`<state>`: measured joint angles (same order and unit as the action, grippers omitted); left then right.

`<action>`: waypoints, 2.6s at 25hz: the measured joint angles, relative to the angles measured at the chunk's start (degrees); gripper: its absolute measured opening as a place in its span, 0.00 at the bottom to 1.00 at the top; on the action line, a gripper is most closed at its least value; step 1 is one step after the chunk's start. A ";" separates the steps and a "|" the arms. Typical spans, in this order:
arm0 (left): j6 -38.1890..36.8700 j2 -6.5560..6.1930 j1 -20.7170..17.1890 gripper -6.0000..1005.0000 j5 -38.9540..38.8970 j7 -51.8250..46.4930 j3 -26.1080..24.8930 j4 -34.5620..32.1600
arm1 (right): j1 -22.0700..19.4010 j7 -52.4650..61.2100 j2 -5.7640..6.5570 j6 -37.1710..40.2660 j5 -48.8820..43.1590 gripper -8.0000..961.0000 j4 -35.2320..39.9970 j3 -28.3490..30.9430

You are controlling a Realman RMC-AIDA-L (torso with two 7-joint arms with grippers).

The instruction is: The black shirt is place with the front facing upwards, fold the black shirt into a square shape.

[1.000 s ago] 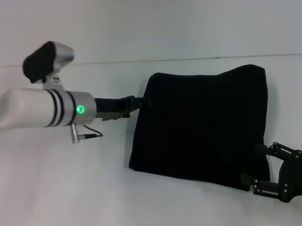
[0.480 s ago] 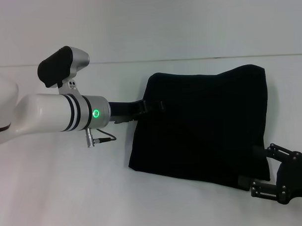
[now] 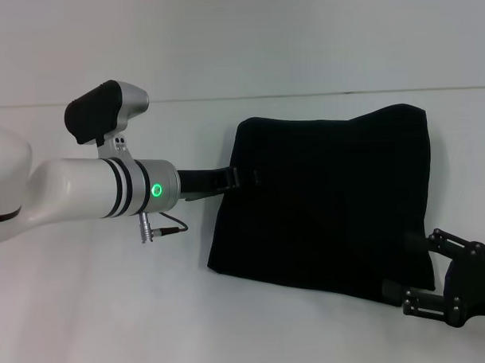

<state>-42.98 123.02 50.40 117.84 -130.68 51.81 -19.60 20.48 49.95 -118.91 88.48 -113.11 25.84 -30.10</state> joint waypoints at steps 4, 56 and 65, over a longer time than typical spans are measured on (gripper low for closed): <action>0.03 0.02 -0.01 0.66 0.00 0.01 0.04 -0.09 | 0.00 0.02 -0.04 0.09 0.14 0.93 0.00 0.03; -42.53 -4.91 -23.41 0.63 -13.60 41.25 -7.87 -16.52 | 2.37 -0.82 -0.80 -0.28 0.51 0.93 -0.81 3.43; -47.80 -2.16 -30.89 0.86 -8.59 59.30 -8.39 -18.36 | 0.78 -6.42 -0.80 -3.63 0.17 0.93 -4.46 3.25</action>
<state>-90.79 120.86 19.51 109.25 -71.38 43.42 -37.96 21.26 43.52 -119.71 84.85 -112.94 21.38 -26.85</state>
